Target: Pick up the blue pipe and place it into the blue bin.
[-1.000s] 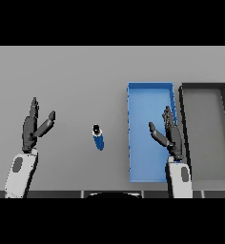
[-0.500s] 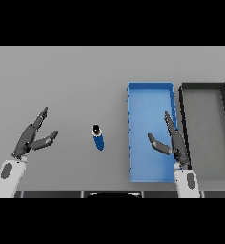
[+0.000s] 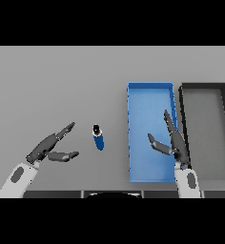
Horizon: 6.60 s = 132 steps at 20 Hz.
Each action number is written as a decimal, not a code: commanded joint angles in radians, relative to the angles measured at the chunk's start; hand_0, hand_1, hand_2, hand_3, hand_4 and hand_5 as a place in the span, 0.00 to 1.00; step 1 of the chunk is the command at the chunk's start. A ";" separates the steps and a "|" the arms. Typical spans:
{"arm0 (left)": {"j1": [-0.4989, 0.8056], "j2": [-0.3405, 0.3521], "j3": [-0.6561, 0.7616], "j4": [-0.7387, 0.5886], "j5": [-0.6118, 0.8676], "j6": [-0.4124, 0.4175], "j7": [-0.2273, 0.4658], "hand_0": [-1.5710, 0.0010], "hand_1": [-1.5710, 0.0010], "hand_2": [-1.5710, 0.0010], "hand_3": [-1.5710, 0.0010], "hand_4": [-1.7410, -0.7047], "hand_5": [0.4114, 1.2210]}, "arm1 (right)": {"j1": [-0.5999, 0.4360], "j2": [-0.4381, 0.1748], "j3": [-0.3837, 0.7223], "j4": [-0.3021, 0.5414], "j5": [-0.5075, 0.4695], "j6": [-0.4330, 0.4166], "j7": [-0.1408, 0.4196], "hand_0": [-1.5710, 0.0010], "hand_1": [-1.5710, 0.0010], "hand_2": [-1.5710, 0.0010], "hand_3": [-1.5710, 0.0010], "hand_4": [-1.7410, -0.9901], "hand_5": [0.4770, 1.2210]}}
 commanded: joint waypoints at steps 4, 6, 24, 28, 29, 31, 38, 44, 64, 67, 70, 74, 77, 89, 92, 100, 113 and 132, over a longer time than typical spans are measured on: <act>-0.035 -0.068 -0.068 0.025 -0.062 -0.002 0.016 1.00 1.00 1.00 1.00 0.62 0.04 | -0.009 0.005 -0.003 0.007 -0.005 0.001 0.000 1.00 1.00 1.00 1.00 0.64 0.19; -0.048 -0.105 -0.089 0.040 -0.064 -0.010 0.013 1.00 1.00 1.00 1.00 0.60 0.04 | -0.004 0.007 -0.005 0.009 -0.011 0.003 0.001 1.00 1.00 1.00 1.00 0.63 0.19; -0.229 -0.430 -0.115 0.363 -0.077 0.004 -0.066 0.88 0.78 0.69 0.67 0.47 0.39 | 0.018 0.015 -0.005 -0.012 -0.008 -0.004 0.000 1.00 1.00 1.00 1.00 0.64 0.17; -0.200 -0.456 -0.111 0.337 -0.062 0.027 -0.073 0.37 0.32 0.28 0.30 0.20 0.75 | 0.021 0.010 -0.009 -0.013 -0.015 0.002 -0.006 1.00 1.00 1.00 1.00 0.64 0.18; -0.207 -0.467 -0.116 0.353 -0.070 0.036 -0.086 0.29 0.26 0.23 0.26 0.16 0.80 | 0.026 0.000 -0.010 -0.015 -0.018 0.012 -0.019 1.00 1.00 1.00 1.00 0.64 0.18; -0.198 -0.466 -0.143 0.341 -0.113 0.074 -0.128 0.19 0.16 0.15 0.19 0.11 0.87 | 0.016 0.006 -0.007 -0.004 -0.017 0.011 -0.009 1.00 1.00 1.00 1.00 0.64 0.19; -0.215 -0.472 -0.152 0.238 -0.102 0.090 -0.157 0.04 0.03 0.03 0.09 0.03 0.97 | 0.024 0.001 -0.006 -0.011 -0.006 0.007 -0.014 1.00 1.00 1.00 1.00 0.66 0.20; -0.269 -0.462 -0.164 0.106 -0.063 0.063 -0.067 0.01 0.01 0.01 0.08 0.02 0.99 | 0.020 -0.010 -0.014 0.007 0.000 0.007 -0.033 1.00 1.00 1.00 1.00 0.70 0.22; -0.286 -0.459 -0.176 0.083 -0.068 0.041 0.008 0.00 0.00 0.00 0.08 0.01 1.00 | -0.014 -0.081 -0.021 -0.161 -0.280 0.206 0.079 1.00 1.00 1.00 1.00 0.70 0.11; -0.295 -0.461 -0.172 0.094 -0.071 0.038 0.013 0.00 0.00 0.00 0.08 0.01 1.00 | -0.069 -0.161 0.007 -0.246 -0.364 0.289 0.169 1.00 1.00 1.00 1.00 0.64 0.06; -0.285 -0.459 -0.173 0.096 -0.071 0.034 0.017 0.00 0.00 0.00 0.08 0.01 1.00 | -0.158 -0.193 0.065 -0.300 -0.403 0.333 0.255 1.00 1.00 1.00 1.00 0.59 0.06; -0.293 -0.457 -0.172 0.101 -0.084 0.034 0.015 0.00 0.00 0.00 0.09 0.01 1.00 | -0.258 -0.223 0.113 -0.335 -0.465 0.371 0.344 1.00 1.00 1.00 1.00 0.59 0.06; -0.301 -0.468 -0.170 0.115 -0.077 0.024 0.006 0.00 0.00 0.00 0.09 0.01 1.00 | -0.336 -0.221 0.157 -0.325 -0.467 0.414 0.362 1.00 1.00 1.00 1.00 0.58 0.07; -0.311 -0.473 -0.153 0.138 -0.047 -0.021 -0.013 0.00 0.00 0.00 0.04 0.01 1.00 | -0.585 -0.072 0.267 -0.122 -0.428 0.462 0.455 1.00 1.00 0.99 1.00 0.69 0.05; -0.295 -0.461 -0.158 0.124 -0.030 -0.046 -0.006 0.00 0.00 0.00 0.06 0.02 1.00 | -0.625 -0.046 0.275 -0.064 -0.428 0.492 0.443 0.99 0.98 0.96 0.99 0.67 0.05; -0.310 -0.461 -0.163 0.102 -0.099 0.005 -0.002 0.28 0.29 0.30 0.63 0.06 0.97 | -0.685 -0.003 0.296 -0.008 -0.506 0.520 0.494 0.28 0.28 0.28 0.38 0.30 0.23; -0.338 -0.427 -0.176 0.124 -0.091 -0.035 -0.016 0.22 0.36 0.35 0.73 0.29 1.00 | -0.621 0.047 0.280 -0.050 -0.415 0.542 0.412 0.02 0.02 0.02 0.02 0.35 0.95; -0.305 -0.424 -0.134 0.128 -0.136 -0.061 0.100 0.99 0.99 0.99 1.00 0.83 0.24 | -0.603 0.157 0.202 -0.085 -0.418 0.557 0.474 0.00 0.00 0.00 0.00 0.33 1.00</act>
